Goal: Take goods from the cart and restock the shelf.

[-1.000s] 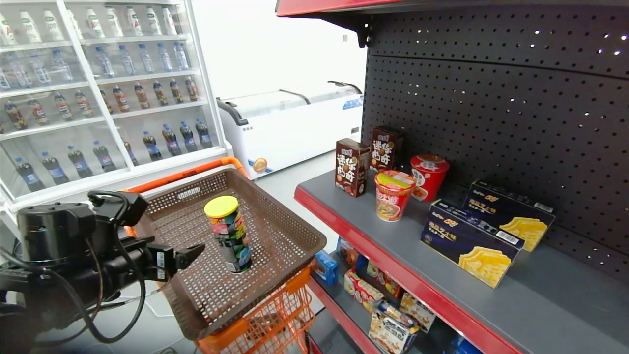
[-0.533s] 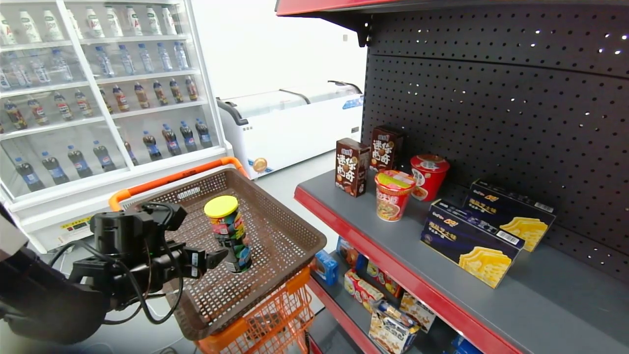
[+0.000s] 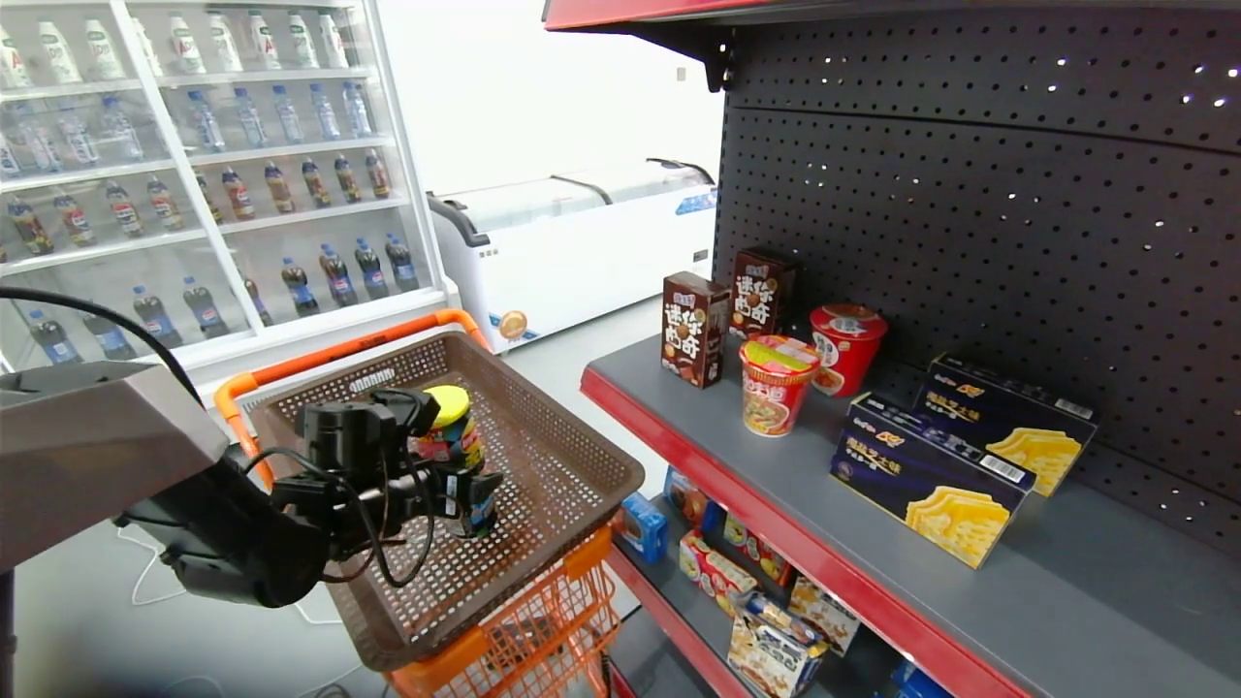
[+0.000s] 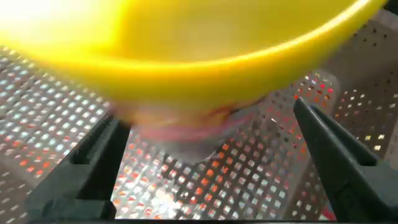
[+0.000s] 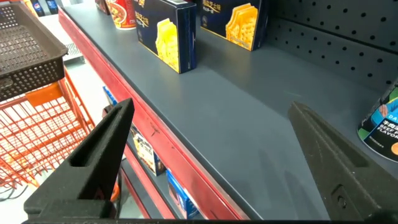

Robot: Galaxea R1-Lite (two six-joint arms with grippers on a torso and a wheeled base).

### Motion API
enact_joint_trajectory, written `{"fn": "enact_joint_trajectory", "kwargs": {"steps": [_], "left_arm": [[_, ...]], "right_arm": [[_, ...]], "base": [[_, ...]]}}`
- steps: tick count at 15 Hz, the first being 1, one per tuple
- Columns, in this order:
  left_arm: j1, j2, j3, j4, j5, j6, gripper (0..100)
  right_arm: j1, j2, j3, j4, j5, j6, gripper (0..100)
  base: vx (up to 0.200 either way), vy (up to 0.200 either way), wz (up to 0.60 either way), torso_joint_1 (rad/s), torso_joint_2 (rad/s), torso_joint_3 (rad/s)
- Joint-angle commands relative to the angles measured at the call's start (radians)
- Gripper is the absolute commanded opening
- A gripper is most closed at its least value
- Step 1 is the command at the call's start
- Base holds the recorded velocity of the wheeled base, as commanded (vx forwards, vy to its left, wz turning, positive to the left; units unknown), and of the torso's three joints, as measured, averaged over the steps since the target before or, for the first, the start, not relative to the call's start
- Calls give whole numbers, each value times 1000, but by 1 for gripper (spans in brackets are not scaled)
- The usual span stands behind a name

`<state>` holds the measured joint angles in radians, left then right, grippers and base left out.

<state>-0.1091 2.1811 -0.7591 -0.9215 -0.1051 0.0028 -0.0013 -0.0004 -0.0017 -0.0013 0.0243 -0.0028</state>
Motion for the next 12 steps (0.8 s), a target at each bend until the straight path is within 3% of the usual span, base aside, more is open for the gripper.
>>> {"fn": "enact_joint_trajectory", "kwargs": {"steps": [1, 6, 8, 12], "left_arm": [[-27, 91, -48, -43, 4, 3, 100], [-18, 166, -127, -131, 5, 5, 100], [-17, 187, -158, -135, 5, 22, 100], [-18, 190, -151, -134, 1, 26, 100]], "right_arm": [[0, 0, 0, 0, 0, 0, 100], [0, 0, 0, 0, 0, -2, 100], [0, 0, 0, 0, 0, 0, 100], [0, 0, 0, 0, 0, -2, 100]], "base": [[0, 0, 0, 0, 0, 0], [0, 0, 0, 0, 0, 0], [0, 0, 0, 0, 0, 0], [0, 0, 0, 0, 0, 0]]}}
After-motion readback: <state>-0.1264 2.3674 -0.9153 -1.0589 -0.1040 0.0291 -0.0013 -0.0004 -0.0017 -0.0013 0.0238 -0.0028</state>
